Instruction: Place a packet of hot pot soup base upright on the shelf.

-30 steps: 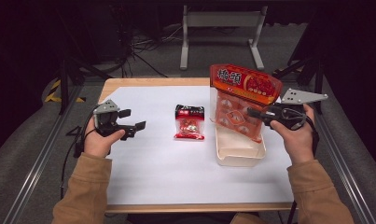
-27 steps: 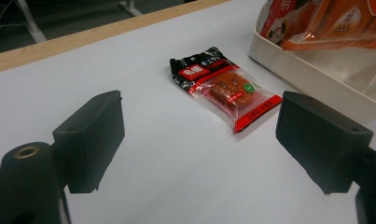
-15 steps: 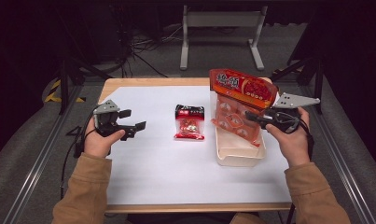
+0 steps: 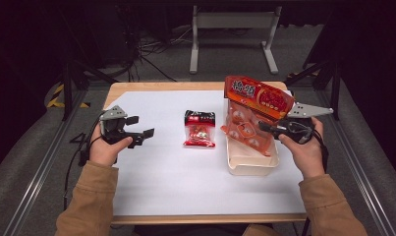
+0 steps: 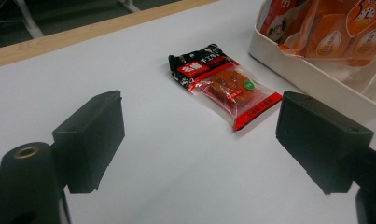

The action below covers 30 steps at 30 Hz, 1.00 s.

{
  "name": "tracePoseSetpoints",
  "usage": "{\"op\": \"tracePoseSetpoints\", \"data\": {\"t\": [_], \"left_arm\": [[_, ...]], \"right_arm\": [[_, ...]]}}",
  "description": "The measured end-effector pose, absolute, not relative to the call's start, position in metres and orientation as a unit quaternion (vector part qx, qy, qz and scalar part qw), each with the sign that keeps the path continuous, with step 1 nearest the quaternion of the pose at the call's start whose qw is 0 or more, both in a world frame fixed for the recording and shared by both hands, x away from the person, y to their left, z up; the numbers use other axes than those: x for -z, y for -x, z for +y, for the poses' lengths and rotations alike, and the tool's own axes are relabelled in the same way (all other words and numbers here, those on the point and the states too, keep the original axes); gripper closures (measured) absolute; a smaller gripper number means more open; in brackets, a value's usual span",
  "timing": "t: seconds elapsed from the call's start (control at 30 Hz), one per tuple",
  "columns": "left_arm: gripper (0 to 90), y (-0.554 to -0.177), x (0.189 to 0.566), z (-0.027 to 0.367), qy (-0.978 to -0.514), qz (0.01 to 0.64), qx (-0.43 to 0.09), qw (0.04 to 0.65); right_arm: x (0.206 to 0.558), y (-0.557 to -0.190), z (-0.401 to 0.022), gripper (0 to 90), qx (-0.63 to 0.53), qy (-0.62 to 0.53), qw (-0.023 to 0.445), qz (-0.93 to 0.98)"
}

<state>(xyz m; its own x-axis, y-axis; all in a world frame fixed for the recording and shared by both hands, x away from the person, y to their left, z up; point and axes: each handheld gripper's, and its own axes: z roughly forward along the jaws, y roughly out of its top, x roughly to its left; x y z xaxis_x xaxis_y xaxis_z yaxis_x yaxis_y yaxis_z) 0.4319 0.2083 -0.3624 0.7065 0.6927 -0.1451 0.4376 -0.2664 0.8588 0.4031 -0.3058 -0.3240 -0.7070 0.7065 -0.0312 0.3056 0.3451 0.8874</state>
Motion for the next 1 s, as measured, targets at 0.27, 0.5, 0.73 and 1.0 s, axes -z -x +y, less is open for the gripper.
{"op": "tracePoseSetpoints", "data": {"t": [0.27, 0.5, 0.73, 1.0], "left_arm": [[16.2, -0.432, 0.363, 0.208, -0.787, 0.359, -0.129, 0.485], [16.2, -0.432, 0.363, 0.207, -0.788, 0.357, -0.131, 0.484], [16.2, -0.433, 0.363, 0.206, -0.789, 0.357, -0.129, 0.483], [16.2, -0.433, 0.364, 0.205, -0.789, 0.359, -0.126, 0.483]], "right_arm": [[0.327, -0.399, -0.305, 70.1, -0.465, -0.338, 0.219, 0.789], [0.328, -0.395, -0.298, 70.2, -0.449, -0.34, 0.235, 0.792], [0.33, -0.394, -0.297, 70.2, -0.44, -0.345, 0.24, 0.794], [0.333, -0.395, -0.295, 70.1, -0.431, -0.35, 0.238, 0.797]]}}
